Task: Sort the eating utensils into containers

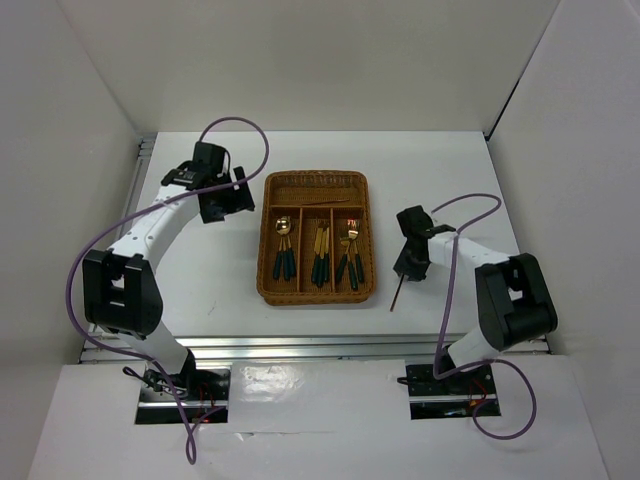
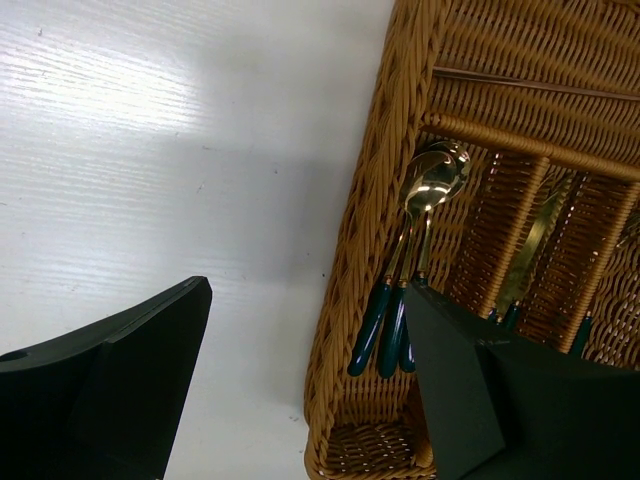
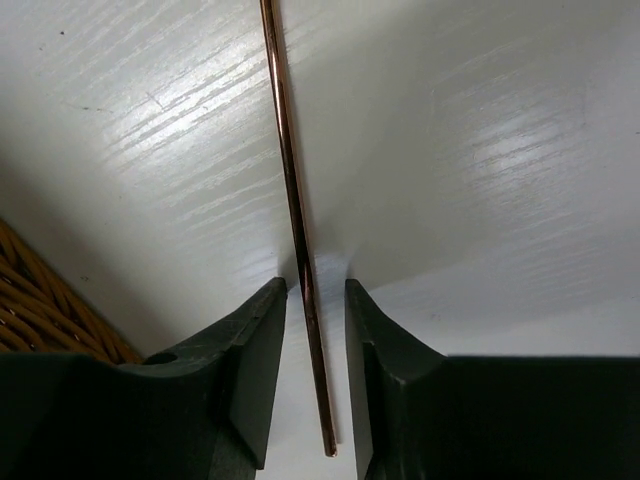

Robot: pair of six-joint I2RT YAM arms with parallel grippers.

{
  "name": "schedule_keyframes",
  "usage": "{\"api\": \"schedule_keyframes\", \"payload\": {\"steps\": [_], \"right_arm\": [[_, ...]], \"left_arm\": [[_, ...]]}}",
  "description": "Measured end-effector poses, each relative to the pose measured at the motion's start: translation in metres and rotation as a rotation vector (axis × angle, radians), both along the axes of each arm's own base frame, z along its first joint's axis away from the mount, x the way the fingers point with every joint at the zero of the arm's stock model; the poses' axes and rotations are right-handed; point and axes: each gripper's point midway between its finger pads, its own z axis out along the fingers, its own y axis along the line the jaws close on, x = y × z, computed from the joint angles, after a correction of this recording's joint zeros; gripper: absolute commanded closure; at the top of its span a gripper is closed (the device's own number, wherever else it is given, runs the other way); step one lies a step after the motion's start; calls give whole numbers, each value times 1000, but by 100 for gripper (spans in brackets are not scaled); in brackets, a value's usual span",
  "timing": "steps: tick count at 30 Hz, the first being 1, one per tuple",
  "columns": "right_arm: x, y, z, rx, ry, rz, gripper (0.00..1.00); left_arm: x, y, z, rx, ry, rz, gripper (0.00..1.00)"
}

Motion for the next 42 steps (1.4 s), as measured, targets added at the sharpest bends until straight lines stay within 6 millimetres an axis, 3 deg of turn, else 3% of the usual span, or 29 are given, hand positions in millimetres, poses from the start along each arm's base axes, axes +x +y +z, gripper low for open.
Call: {"api": "schedule_keyframes", "payload": {"steps": [10, 15, 20, 24, 32, 38, 42], "right_arm": [[21, -2, -2, -10, -23, 10, 91], [34, -5, -1, -2, -33, -3, 96], [35, -11, 6, -35, -2, -5, 97], [44, -14, 32, -56, -29, 6, 97], [89, -6, 120, -27, -270, 31, 97], [102, 11, 141, 52, -330, 77, 97], [108, 26, 149, 122, -361, 123, 99]], "left_arm": [[8, -15, 27, -1, -52, -33, 7], [12, -33, 50, -10, -100, -73, 7], [16, -64, 73, -24, -157, -162, 7], [19, -92, 80, -41, -180, -244, 7], [8, -155, 78, -152, -216, -523, 7], [-32, -218, 66, -254, -245, -810, 7], [-51, -250, 73, -357, -274, -935, 7]]}}
